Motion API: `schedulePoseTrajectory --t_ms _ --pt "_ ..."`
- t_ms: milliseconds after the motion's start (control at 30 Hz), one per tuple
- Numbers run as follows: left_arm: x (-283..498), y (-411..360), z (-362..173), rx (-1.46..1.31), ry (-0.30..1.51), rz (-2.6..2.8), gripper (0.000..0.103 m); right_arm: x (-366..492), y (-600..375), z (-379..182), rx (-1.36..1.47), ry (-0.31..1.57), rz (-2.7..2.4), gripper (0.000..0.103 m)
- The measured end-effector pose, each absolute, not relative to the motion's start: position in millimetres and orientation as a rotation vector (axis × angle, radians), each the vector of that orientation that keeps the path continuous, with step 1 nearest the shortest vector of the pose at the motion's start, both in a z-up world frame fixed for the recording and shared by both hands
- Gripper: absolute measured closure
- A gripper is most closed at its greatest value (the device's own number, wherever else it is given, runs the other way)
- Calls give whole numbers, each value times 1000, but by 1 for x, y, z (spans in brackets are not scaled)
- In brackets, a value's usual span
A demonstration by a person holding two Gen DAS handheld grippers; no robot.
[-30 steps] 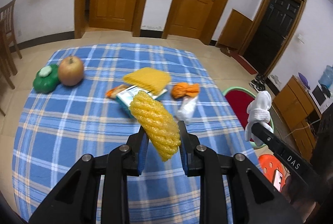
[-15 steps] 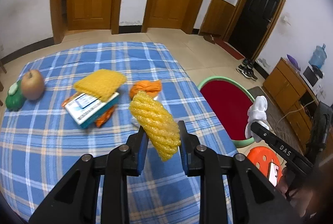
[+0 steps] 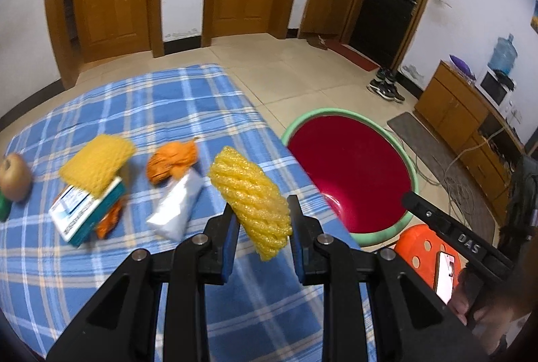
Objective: Collect trash
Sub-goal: 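Carry the foam net and sock over the red bucket and open both tools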
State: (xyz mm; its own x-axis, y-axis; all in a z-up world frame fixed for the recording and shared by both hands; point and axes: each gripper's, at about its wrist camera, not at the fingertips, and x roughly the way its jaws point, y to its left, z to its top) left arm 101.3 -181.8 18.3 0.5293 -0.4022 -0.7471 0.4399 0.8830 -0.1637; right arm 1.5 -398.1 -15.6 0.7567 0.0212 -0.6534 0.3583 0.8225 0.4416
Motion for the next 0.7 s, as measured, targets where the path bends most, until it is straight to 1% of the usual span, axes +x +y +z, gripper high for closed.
schedulePoseTrajectory --t_ms 233,433,467,533,567,600,700 --pt "107 -228 9 121 887 -576 77 -16 -413 -6 608 656 -225 70" --pt "112 -268 2 170 887 -640 77 -21 -425 -14 648 663 -249 70" --pt "114 -274 2 173 887 -650 74 -22 -428 -15 658 664 -255 70" --pt "116 -283 3 177 888 -668 66 -24 -432 -17 670 662 -265 70" --pt "117 -287 3 181 888 -671 58 -24 -433 -17 673 661 -269 70" --pt "117 -290 4 187 884 -669 53 -25 -434 -18 677 660 -273 70" --pt "116 -295 6 201 872 -669 50 -28 -436 -19 683 663 -276 70"
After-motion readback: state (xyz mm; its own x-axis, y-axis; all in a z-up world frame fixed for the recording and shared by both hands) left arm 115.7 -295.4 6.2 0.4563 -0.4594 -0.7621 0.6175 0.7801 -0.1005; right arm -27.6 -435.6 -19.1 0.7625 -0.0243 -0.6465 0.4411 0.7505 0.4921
